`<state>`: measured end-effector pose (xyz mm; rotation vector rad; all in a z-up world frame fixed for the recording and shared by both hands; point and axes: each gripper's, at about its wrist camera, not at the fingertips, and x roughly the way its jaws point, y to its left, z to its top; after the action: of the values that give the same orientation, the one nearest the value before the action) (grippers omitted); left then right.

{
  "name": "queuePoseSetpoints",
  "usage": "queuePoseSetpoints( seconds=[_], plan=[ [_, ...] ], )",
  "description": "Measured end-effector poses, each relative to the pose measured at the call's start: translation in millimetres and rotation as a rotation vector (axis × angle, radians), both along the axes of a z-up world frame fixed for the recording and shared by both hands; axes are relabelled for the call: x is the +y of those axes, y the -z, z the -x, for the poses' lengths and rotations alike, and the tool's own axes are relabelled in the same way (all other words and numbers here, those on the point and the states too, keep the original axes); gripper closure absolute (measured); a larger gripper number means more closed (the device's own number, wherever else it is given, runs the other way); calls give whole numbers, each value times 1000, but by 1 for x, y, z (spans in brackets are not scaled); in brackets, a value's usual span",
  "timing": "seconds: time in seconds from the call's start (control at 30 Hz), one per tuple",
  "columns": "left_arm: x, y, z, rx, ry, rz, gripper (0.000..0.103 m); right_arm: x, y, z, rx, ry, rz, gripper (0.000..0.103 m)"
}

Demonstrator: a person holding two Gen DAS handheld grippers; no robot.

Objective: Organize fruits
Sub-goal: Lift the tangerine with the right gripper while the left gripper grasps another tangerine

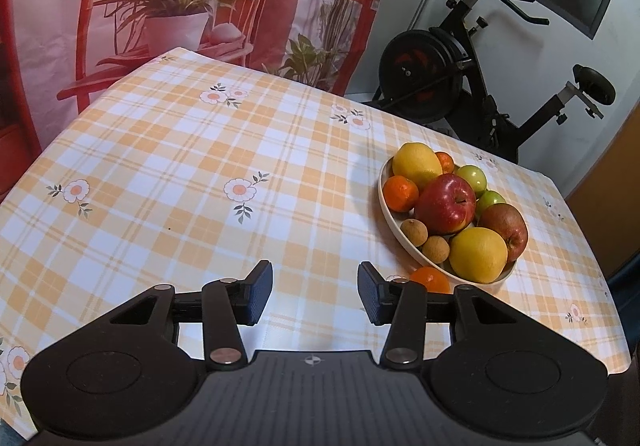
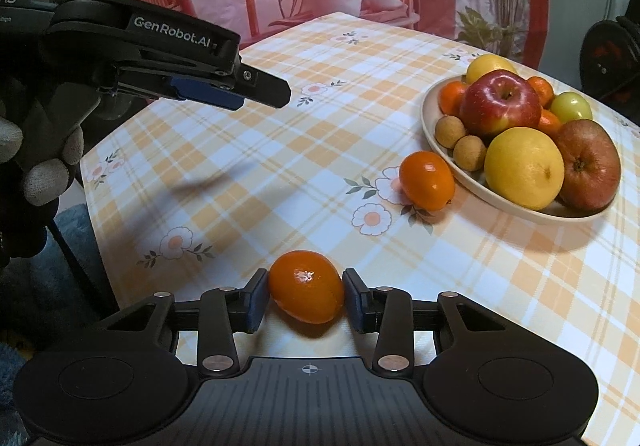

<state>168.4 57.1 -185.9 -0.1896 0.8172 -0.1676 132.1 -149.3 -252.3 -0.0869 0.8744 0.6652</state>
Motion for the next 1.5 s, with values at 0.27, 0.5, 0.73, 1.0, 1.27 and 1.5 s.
queuePoseSetpoints(
  seconds=[0.27, 0.5, 0.73, 1.0, 1.27, 1.5],
  plan=[
    [-6, 0, -2, 8, 9, -10, 54, -18, -7, -2, -51, 70, -36, 67],
    [-30, 3, -5, 7, 91, -24, 53, -54, -13, -6, -109, 176, -84, 67],
    [-70, 16, -13, 17, 199, -67, 53, -89, -12, -8, -139, 257, -119, 67],
    [-92, 21, -21, 38, 246, -90, 52, -116, -6, -7, -149, 317, -150, 67],
    [-106, 27, -28, 56, 271, -107, 52, -134, -2, -8, -152, 357, -175, 67],
    [-111, 33, -34, 59, 271, -133, 51, -142, 1, -10, -150, 374, -189, 67]
  ],
)
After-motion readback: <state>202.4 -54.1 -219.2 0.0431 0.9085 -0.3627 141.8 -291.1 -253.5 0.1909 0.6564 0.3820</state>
